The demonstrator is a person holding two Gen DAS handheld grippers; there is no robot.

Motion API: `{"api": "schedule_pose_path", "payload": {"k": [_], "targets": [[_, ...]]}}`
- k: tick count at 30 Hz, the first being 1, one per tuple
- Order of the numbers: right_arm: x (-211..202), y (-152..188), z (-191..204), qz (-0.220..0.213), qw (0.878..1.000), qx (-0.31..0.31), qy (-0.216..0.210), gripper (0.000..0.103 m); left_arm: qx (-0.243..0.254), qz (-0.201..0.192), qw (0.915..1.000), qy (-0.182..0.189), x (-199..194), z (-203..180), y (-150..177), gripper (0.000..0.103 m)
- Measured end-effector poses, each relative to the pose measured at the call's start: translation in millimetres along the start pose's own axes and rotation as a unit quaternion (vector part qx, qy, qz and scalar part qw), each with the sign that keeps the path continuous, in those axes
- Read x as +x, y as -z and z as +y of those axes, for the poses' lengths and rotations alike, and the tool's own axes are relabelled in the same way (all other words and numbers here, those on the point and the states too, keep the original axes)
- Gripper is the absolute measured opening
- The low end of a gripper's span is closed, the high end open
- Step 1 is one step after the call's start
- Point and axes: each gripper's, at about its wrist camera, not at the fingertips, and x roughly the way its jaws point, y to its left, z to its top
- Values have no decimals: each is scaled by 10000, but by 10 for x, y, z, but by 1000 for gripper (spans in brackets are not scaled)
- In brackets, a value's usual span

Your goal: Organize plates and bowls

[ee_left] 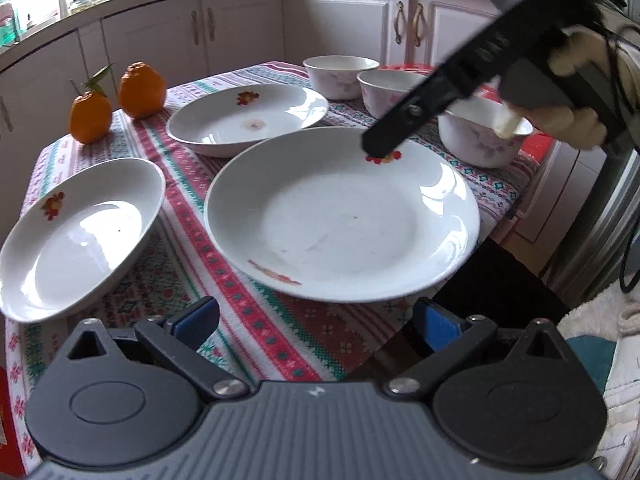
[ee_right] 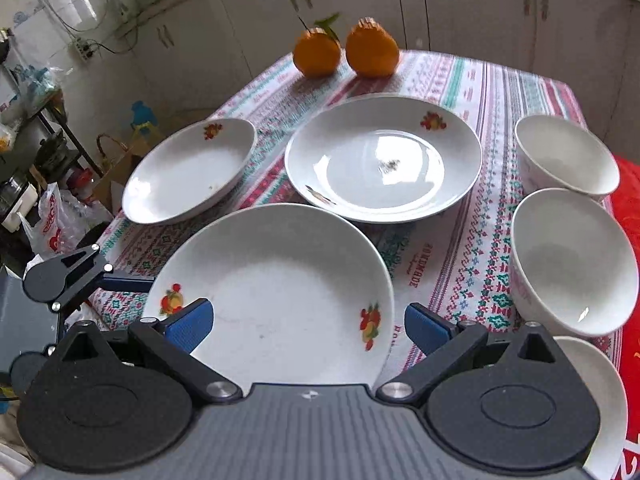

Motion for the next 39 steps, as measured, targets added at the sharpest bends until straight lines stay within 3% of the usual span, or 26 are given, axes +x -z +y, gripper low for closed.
{"api": "schedule_pose_path", "payload": {"k": [8,14,25,39], "targets": [[181,-213,-143,588,9982,118,-78,98,44,-47,10000,36,68,-24,-60,102],[319,-271,-160,902,9957,-19,-187,85,27,-48,9999,89,99,-38,-69,102],[394,-344,-290,1021,9925,186,-643,81,120,-43,9997,189,108,-54,-101,102],[397,-343,-285,1044,9919,171,-706,80,101,4,9995,299,117,-26,-114,102]]}}
